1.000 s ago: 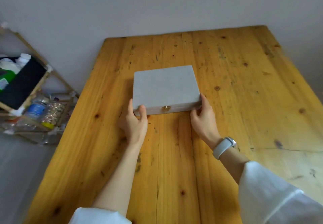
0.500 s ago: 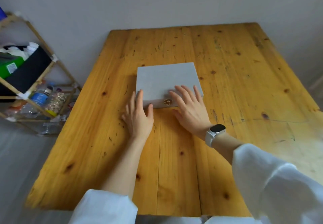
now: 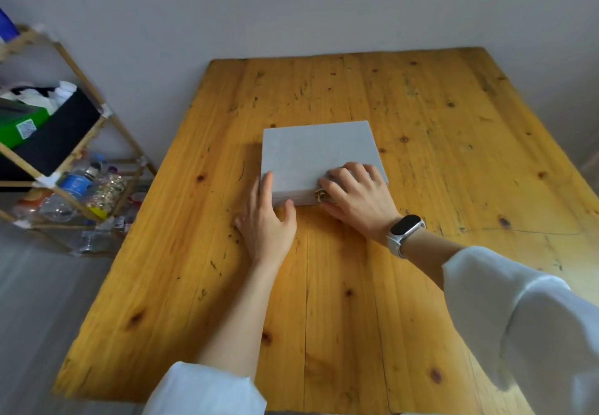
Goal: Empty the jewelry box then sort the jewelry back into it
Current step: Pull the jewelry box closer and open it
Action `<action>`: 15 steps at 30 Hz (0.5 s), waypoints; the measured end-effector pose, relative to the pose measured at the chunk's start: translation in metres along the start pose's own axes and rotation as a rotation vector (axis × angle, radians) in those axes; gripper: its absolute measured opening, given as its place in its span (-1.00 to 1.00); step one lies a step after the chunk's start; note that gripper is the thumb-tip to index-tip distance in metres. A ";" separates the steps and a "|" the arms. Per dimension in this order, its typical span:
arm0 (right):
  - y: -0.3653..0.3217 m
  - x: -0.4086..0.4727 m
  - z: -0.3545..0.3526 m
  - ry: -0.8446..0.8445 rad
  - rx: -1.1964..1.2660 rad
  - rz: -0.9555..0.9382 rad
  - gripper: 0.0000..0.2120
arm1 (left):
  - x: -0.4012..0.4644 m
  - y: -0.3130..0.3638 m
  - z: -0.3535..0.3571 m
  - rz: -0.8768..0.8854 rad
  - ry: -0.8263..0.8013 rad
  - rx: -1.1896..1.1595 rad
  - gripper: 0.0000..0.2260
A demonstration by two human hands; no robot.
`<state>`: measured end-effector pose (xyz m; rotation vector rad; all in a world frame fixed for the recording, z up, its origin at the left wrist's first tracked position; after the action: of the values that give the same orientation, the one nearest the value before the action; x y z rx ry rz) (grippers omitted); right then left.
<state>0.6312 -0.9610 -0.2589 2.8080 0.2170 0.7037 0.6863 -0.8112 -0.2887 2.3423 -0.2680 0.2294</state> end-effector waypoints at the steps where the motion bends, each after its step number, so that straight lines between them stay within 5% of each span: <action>1: 0.001 0.002 -0.002 0.016 0.048 0.013 -0.72 | 0.000 0.001 -0.001 -0.010 -0.009 -0.015 -0.46; 5: 0.009 0.005 -0.009 0.075 0.229 0.130 -0.70 | 0.000 -0.006 0.004 -0.083 -0.088 -0.192 -0.40; 11: 0.029 -0.042 0.001 0.058 0.572 0.872 -0.53 | -0.001 -0.014 0.005 -0.237 -0.133 -0.323 -0.39; 15: 0.027 -0.044 -0.008 0.139 0.757 0.902 -0.55 | 0.003 -0.007 -0.004 -0.243 -0.110 -0.373 -0.47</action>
<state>0.5915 -0.9943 -0.2644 3.5224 -1.0431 1.1804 0.6908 -0.8038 -0.2898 1.9954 -0.0680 -0.0647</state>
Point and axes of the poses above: each hand's wrist, its own x-axis towards the middle knuckle, its own z-axis out of the palm, y = z × x, the point moved 5 cm from there along x, towards the middle knuckle, and after that the axes turned 6 degrees about -z, right-handed, at the moved point
